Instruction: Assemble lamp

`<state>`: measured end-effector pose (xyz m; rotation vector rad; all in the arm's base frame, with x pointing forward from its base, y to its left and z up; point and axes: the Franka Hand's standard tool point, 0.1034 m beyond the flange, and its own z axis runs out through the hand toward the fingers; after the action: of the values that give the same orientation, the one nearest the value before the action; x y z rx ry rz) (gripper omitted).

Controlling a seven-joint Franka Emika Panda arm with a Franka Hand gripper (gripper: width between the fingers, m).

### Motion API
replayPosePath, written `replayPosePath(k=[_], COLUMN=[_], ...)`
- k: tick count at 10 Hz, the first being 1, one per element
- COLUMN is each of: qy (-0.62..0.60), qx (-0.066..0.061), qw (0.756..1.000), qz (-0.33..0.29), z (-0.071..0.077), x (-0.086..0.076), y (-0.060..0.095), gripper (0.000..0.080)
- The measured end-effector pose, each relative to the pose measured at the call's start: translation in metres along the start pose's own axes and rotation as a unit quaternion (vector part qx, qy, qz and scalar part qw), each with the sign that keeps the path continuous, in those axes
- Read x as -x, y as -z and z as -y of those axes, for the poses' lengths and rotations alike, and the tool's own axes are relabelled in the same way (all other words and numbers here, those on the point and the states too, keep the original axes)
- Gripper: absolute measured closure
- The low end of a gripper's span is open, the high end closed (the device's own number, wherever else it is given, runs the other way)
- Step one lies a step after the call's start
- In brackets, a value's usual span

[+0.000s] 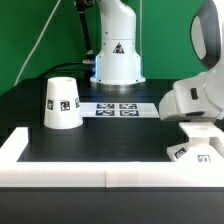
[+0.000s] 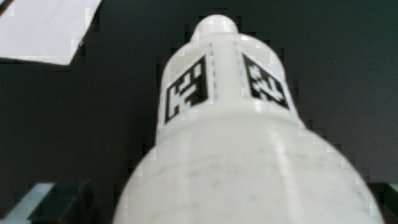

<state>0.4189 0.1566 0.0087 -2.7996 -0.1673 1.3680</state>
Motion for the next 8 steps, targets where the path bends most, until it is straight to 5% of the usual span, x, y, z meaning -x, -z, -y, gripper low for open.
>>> replayPosePath(k=[2,3,5,8], qy=[0.0,-0.001,-0.001,0.012], qx=[0.0,-0.001,-0.002,-0.014], qw=[1.0,1.0,1.0,1.0], qz=[0.0,0.0,-0.001,-0.019], z=[-0.001,-0.001,-0.002,-0.015], x=[0.0,0.0,-0.001,0.006], y=[-0.001,-0.001,0.0,0.026], gripper=[0.0101,0.0212,0.0223,0.0223])
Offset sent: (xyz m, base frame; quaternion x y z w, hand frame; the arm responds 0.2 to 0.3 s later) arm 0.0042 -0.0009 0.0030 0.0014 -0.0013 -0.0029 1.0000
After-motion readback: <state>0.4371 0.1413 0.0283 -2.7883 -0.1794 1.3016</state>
